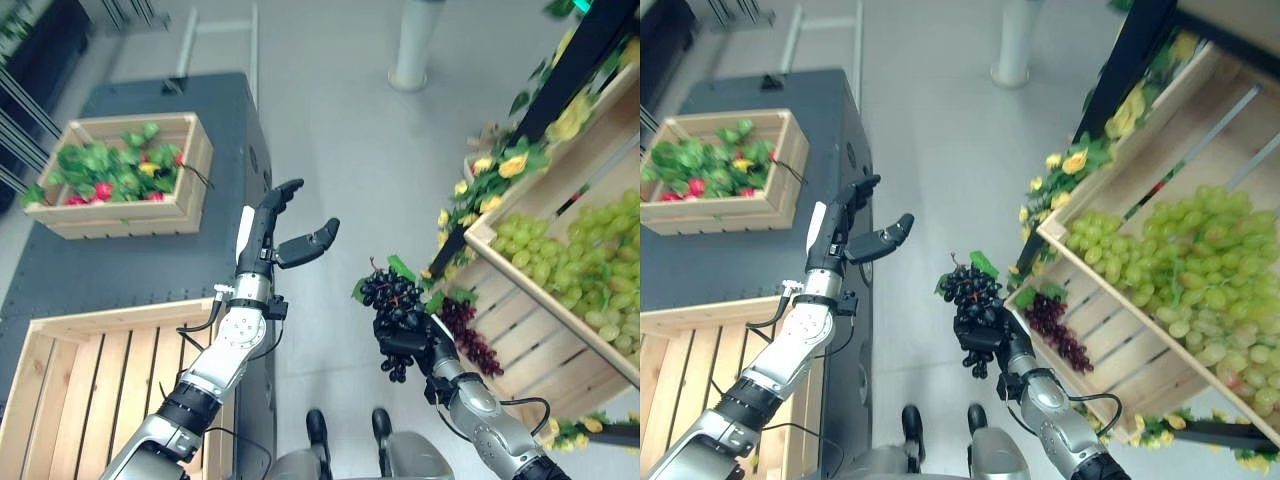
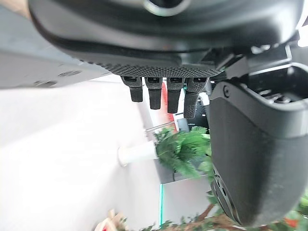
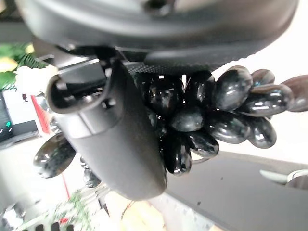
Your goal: Pick up the fruits from the basket on one side to the basket on the other side
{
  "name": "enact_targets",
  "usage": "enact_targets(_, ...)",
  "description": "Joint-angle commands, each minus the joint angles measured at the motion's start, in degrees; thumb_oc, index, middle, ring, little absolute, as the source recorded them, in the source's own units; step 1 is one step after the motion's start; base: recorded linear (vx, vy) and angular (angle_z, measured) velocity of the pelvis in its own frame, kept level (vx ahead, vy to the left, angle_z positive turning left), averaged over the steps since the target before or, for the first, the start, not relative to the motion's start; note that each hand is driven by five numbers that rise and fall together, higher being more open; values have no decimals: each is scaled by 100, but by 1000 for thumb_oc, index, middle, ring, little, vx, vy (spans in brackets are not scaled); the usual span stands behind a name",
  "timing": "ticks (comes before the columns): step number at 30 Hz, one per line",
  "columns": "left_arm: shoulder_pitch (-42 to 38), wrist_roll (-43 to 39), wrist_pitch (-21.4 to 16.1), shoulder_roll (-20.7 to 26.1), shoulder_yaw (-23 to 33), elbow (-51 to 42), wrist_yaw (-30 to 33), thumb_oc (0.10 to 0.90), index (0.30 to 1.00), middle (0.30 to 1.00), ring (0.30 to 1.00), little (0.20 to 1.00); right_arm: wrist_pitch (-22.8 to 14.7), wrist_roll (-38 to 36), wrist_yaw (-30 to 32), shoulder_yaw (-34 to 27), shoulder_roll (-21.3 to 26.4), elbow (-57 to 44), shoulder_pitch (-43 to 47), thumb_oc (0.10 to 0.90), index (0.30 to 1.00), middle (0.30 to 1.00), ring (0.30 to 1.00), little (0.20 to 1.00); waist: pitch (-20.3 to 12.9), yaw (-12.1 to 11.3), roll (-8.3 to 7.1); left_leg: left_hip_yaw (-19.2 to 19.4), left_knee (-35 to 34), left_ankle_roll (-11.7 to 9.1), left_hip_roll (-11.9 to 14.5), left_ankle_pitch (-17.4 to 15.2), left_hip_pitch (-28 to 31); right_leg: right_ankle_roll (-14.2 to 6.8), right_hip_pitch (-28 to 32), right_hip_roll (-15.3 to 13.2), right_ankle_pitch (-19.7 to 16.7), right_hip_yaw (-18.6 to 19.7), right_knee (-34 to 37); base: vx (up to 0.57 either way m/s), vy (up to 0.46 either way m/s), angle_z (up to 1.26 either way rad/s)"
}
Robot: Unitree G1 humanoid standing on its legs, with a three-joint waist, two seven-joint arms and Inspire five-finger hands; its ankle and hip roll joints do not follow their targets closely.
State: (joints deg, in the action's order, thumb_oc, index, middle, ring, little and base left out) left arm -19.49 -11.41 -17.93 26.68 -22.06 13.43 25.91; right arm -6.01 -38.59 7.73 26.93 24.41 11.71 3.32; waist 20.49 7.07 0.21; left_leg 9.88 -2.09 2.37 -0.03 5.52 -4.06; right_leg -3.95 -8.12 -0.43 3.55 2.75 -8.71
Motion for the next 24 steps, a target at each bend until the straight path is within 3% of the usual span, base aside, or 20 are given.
enact_targets(1, -747, -85, -976, -271, 146, 169, 326, 800, 900, 900, 900, 900, -1089, 280, -192, -461, -50, -704, 534, 400, 300, 300, 300, 300, 294, 52, -51, -365, 947, 4, -337, -928, -231, 169, -248, 351, 92, -285, -444, -145, -93, -10)
enact_targets(8, -1027, 70, -1350, -474, -8, 134, 349, 800, 900, 900, 900, 900, -1381, 542, -82, -561, -90, -714, 729, 400, 300, 300, 300, 300, 931, 37, -143, -413, 2207, -122, -315, -1084, -1360, 247, -1163, 293, 224, -516, -1443, -122, -73, 3)
enact_targets(15, -1075, -74, -1417, -625, -123, 22, 153, 800, 900, 900, 900, 900, -1590, 691, 63, -659, -183, -814, 758, 400, 300, 300, 300, 300, 931, 34, -146, -477, 3093, -227, -254, -1220, -2449, 310, -1937, 190, 418, -654, -2077, -5, -47, 12)
enact_targets(20, -1080, 46, -1424, -717, -107, -39, 310, 800, 900, 900, 900, 900, -1985, 601, 580, -823, -379, -800, 848, 400, 300, 300, 300, 300, 931, 41, -152, -413, 3311, -192, -229, -1325, -2864, 323, -2353, 226, 520, -628, -2342, 17, -11, -9)
enact_targets(21, -1118, 41, -1326, -756, -132, -73, 409, 800, 900, 900, 900, 900, -2227, 888, 1168, -975, -471, -872, 906, 400, 300, 300, 300, 300, 931, 66, -147, -370, 3391, -179, -218, -1369, -3045, 320, -2529, 252, 534, -596, -2444, 7, -2, -8)
enact_targets(24, -1128, 134, -1214, -770, -132, -139, 518, 800, 900, 900, 900, 900, -2345, 947, 1576, -1286, -544, -1021, 956, 400, 300, 300, 300, 300, 931, 100, -144, -351, 3489, -170, -214, -1421, -3185, 306, -2653, 272, 565, -565, -2540, 33, -15, -10)
